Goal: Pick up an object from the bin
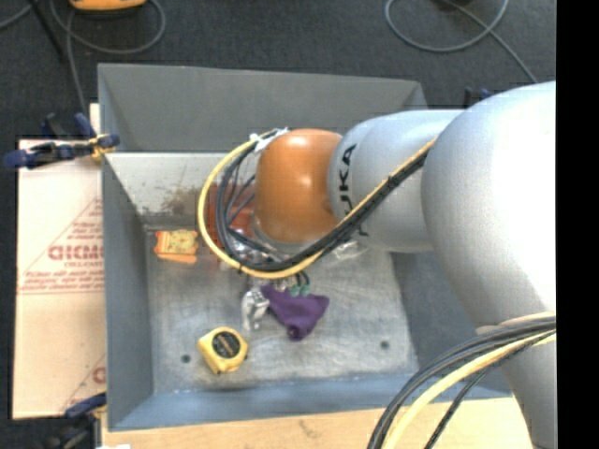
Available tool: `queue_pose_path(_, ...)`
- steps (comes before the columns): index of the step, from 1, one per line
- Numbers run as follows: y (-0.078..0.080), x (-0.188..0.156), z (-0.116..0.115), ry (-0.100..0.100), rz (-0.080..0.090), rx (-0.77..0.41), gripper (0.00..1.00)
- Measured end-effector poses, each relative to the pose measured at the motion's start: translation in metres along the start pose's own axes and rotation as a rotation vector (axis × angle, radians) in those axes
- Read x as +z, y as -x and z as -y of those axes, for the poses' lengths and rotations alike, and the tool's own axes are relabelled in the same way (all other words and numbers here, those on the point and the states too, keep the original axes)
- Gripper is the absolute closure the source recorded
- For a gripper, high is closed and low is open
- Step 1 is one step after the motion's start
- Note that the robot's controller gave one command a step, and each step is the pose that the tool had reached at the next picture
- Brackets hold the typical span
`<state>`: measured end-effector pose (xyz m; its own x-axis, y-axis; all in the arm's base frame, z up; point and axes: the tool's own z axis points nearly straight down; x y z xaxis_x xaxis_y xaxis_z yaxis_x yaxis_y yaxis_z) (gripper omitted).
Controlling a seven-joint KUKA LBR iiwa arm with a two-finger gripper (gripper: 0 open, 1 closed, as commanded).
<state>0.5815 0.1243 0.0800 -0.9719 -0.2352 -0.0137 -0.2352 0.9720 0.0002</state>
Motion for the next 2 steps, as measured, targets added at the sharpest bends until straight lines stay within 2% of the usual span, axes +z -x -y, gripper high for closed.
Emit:
queue_pose_path(1,0.001,0.0,0.0,0.001,0.003,0.001,0.0)
queue_pose_path(2,-0.005,-0.006,0.01,0.002,-0.009,-0.102,0.0)
